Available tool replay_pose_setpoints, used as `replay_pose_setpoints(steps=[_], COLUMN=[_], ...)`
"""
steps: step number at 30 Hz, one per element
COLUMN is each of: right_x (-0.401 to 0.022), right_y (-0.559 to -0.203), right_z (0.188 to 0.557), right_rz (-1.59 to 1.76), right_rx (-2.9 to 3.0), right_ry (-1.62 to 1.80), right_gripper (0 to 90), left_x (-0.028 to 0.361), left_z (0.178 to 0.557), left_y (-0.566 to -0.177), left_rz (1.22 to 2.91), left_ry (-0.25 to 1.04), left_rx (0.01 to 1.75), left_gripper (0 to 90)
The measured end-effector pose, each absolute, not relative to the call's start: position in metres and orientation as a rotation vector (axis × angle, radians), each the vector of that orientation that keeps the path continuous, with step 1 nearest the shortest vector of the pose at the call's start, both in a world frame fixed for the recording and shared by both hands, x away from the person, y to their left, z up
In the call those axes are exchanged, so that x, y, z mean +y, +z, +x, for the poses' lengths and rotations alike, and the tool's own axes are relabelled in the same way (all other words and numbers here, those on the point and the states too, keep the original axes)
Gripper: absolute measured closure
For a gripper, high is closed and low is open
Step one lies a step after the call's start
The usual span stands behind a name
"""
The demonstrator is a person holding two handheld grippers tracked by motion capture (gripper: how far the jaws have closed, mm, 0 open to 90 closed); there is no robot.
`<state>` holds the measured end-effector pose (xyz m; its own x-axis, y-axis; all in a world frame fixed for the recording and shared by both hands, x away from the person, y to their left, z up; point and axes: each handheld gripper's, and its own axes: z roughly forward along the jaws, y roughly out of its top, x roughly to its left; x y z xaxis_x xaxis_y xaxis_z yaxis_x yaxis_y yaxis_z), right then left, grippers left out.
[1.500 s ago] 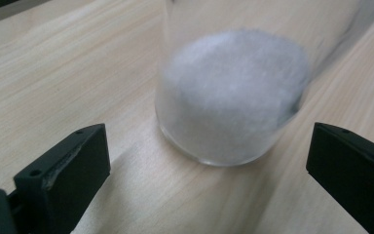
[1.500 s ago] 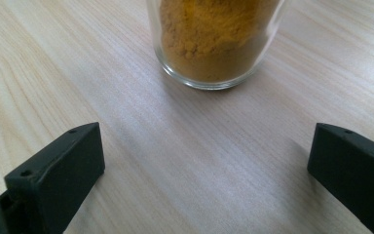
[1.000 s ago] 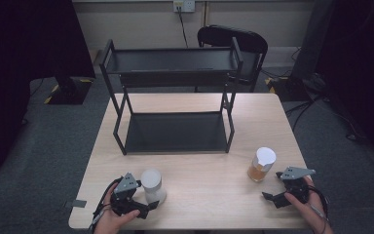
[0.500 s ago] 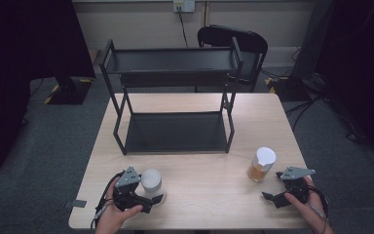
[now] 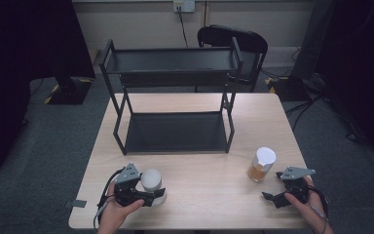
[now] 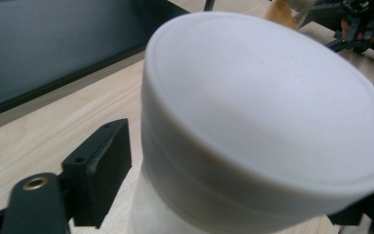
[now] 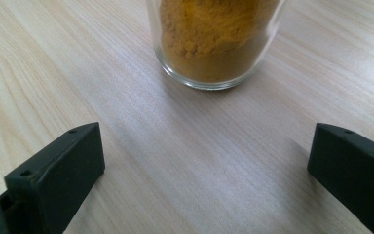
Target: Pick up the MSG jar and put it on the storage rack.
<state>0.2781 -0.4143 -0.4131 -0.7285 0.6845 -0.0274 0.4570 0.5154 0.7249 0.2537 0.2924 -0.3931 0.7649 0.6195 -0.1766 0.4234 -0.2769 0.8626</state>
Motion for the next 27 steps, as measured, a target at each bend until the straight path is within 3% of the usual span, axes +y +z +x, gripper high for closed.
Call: replay_pose_setpoints(steps=[6, 27], right_x=[-0.414, -0.414], right_y=[-0.413, -0.413], right_z=[0.278, 0.278], right_rz=[0.954, 0.954], right_rx=[2.450, 2.450], right_ry=[1.037, 1.037], right_gripper=[0.0, 0.0], left_x=[0.290, 0.281], left_z=[0.254, 0.258], left_y=[-0.390, -0.369], left_rz=[1.934, 1.974], left_ry=[0.258, 0.301], left_rx=[0.754, 0.782], left_gripper=[29.6, 34.4])
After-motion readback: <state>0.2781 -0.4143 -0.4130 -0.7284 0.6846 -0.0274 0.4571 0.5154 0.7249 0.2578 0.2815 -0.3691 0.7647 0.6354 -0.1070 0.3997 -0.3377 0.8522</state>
